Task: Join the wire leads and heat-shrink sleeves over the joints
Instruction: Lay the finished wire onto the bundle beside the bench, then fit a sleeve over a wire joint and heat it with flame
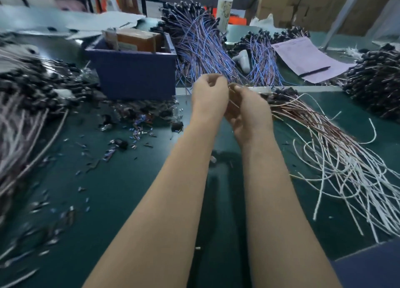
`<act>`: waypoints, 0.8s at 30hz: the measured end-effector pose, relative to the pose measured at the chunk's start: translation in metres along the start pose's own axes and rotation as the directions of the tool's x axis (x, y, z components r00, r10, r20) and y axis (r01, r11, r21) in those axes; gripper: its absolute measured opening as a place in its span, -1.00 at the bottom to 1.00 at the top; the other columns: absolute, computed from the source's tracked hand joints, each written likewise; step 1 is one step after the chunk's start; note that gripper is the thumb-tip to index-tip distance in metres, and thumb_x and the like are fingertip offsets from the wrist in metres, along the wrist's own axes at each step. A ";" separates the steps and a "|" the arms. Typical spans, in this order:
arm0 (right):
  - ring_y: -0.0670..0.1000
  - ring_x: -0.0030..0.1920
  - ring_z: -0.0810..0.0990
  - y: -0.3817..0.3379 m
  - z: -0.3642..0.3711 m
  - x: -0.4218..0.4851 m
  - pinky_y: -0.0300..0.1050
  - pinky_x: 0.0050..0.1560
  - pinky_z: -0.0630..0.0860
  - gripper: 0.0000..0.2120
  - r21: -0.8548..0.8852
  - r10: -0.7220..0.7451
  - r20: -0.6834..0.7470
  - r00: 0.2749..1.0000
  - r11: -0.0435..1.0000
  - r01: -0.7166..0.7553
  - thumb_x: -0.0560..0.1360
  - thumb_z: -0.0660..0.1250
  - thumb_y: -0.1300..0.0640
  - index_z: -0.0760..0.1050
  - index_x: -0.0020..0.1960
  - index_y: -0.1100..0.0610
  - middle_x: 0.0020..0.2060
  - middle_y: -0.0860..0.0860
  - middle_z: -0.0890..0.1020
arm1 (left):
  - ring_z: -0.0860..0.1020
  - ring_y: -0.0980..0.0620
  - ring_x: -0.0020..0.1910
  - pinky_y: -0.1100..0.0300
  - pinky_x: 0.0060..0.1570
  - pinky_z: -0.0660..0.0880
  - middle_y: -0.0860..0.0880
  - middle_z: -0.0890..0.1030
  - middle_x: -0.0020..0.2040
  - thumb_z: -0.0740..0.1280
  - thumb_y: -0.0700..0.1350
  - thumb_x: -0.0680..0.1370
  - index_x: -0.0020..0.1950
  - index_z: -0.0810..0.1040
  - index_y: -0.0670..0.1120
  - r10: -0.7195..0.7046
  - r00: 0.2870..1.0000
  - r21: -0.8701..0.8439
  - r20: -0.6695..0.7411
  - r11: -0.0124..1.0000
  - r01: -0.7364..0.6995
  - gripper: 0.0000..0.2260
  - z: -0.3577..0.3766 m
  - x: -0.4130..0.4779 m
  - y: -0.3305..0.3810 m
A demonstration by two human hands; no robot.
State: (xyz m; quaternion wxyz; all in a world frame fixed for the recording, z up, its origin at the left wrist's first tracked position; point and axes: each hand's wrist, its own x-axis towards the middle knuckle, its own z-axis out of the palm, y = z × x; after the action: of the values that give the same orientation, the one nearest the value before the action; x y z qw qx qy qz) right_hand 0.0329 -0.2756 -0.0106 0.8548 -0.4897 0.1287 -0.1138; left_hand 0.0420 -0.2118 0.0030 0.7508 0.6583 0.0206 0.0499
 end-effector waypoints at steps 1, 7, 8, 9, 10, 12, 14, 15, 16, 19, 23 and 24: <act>-0.07 -0.38 0.56 0.008 0.015 -0.003 -0.31 -0.38 0.50 -0.86 -0.055 0.008 0.044 0.999 0.998 -0.006 0.57 0.17 0.28 0.48 0.05 0.21 -0.38 -0.01 0.61 | 0.49 0.06 -0.21 0.19 -0.12 0.45 -0.04 0.53 -0.17 0.20 -0.23 0.57 0.04 0.50 -0.13 0.009 0.998 -0.028 -0.068 1.000 -0.011 -0.89 -0.018 0.000 0.002; 0.00 -0.29 0.58 0.068 0.094 -0.029 -0.14 -0.21 0.53 -0.85 -0.349 0.081 0.304 0.949 0.937 0.032 0.57 0.19 0.29 0.47 -0.12 0.13 -0.23 0.10 0.61 | 0.45 0.08 -0.24 0.23 -0.19 0.43 0.00 0.47 -0.17 0.16 -0.25 0.57 0.01 0.42 -0.10 0.014 0.879 -0.143 -0.476 0.985 -0.093 -0.90 -0.122 0.002 0.006; 0.02 -0.26 0.58 0.079 0.104 -0.034 -0.11 -0.19 0.54 -0.85 -0.406 0.093 0.337 0.937 0.912 0.055 0.57 0.19 0.29 0.47 -0.13 0.12 -0.21 0.11 0.61 | 0.43 0.10 -0.26 0.28 -0.23 0.39 0.01 0.45 -0.18 0.15 -0.26 0.57 -0.01 0.41 -0.10 0.010 0.844 -0.158 -0.537 0.981 -0.113 -0.90 -0.137 0.002 0.007; 0.03 -0.24 0.58 0.089 0.115 -0.039 -0.07 -0.15 0.56 -0.84 -0.465 0.102 0.371 0.923 0.881 0.090 0.56 0.20 0.30 0.49 -0.12 0.13 -0.21 0.11 0.62 | 0.41 0.10 -0.28 0.31 -0.27 0.37 0.01 0.44 -0.18 0.14 -0.27 0.57 -0.04 0.39 -0.09 0.009 0.806 -0.165 -0.592 0.978 -0.132 -0.90 -0.152 0.002 0.009; 0.04 -0.24 0.57 0.098 0.126 -0.044 -0.02 -0.11 0.57 -0.84 -0.523 0.108 0.411 0.905 0.841 0.137 0.55 0.20 0.31 0.53 -0.09 0.14 -0.21 0.11 0.62 | 0.40 0.11 -0.29 0.32 -0.28 0.35 0.01 0.43 -0.18 0.14 -0.27 0.57 -0.05 0.38 -0.08 0.008 0.769 -0.169 -0.639 0.974 -0.150 -0.89 -0.165 0.003 0.010; 0.04 -0.26 0.58 0.114 0.146 -0.053 -0.04 -0.12 0.55 -0.81 -0.625 0.129 0.499 0.857 0.738 0.253 0.52 0.22 0.31 0.59 -0.01 0.15 -0.21 0.10 0.63 | 0.39 0.09 -0.27 0.31 -0.25 0.34 0.00 0.43 -0.16 0.13 -0.28 0.57 0.01 0.40 -0.13 0.001 0.704 -0.179 -0.710 0.967 -0.183 -0.89 -0.189 0.004 0.015; 0.04 -0.18 0.61 0.127 0.165 -0.061 -0.09 -0.13 0.52 -0.78 -0.692 0.194 0.561 0.804 0.644 0.327 0.50 0.25 0.29 0.61 0.06 0.15 -0.12 0.10 0.67 | 0.39 0.08 -0.24 0.35 -0.28 0.33 -0.04 0.44 -0.10 0.13 -0.29 0.57 0.12 0.43 -0.20 -0.006 0.645 -0.190 -0.764 0.957 -0.217 -0.83 -0.206 0.005 0.019; 0.04 -0.12 0.60 0.132 0.173 -0.065 -0.09 -0.12 0.51 -0.77 -0.714 0.243 0.575 0.781 0.615 0.334 0.50 0.27 0.28 0.60 0.11 0.17 -0.05 0.11 0.67 | 0.38 0.09 -0.24 0.40 -0.33 0.32 -0.07 0.44 -0.07 0.13 -0.29 0.57 0.13 0.43 -0.21 -0.008 0.624 -0.194 -0.782 0.953 -0.232 -0.83 -0.213 0.005 0.022; 0.05 -0.07 0.58 0.137 0.179 -0.069 -0.09 -0.10 0.50 -0.75 -0.730 0.289 0.576 0.765 0.603 0.322 0.50 0.28 0.28 0.57 0.15 0.21 0.00 0.12 0.65 | 0.38 0.10 -0.24 0.42 -0.36 0.33 -0.07 0.44 -0.04 0.13 -0.28 0.58 0.10 0.41 -0.18 -0.008 0.608 -0.192 -0.794 0.952 -0.237 -0.85 -0.218 0.005 0.024; 0.05 -0.12 0.46 0.147 0.191 -0.076 -0.11 -0.16 0.39 -0.72 -0.717 0.357 0.525 0.773 0.674 0.177 0.51 0.27 0.31 0.50 0.19 0.38 -0.07 0.18 0.57 | 0.38 0.12 -0.23 0.44 -0.36 0.35 -0.07 0.44 -0.01 0.12 -0.27 0.58 0.03 0.35 -0.13 -0.011 0.581 -0.199 -0.814 0.945 -0.261 -0.92 -0.226 0.005 0.029; 0.02 -0.35 0.32 0.141 0.196 -0.076 -0.23 -0.50 0.28 -0.94 -0.708 0.411 0.392 0.823 0.706 -0.016 0.51 0.26 0.32 0.47 -0.08 0.33 -0.32 0.13 0.43 | 0.39 0.06 -0.17 0.41 -0.37 0.36 -0.10 0.42 0.00 0.11 -0.29 0.58 0.03 0.32 -0.13 -0.024 0.591 -0.239 -0.806 0.927 -0.288 -0.91 -0.226 0.006 0.034; 0.01 -0.40 0.28 0.139 0.196 -0.076 -0.28 -0.60 0.26 -0.96 -0.708 0.427 0.382 0.820 0.705 -0.038 0.53 0.24 0.33 0.45 -0.06 0.31 -0.36 0.10 0.37 | 0.40 0.03 -0.14 0.39 -0.33 0.36 -0.11 0.42 0.00 0.11 -0.29 0.58 0.03 0.33 -0.13 -0.025 0.593 -0.243 -0.805 0.925 -0.291 -0.91 -0.226 0.006 0.034</act>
State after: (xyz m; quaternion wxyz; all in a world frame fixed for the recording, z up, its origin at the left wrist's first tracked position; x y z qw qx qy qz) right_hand 0.0353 -0.0246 -0.0272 0.6280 -0.7544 -0.0118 0.1906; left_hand 0.0243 0.0157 0.0071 0.7606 0.4216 0.2931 0.3973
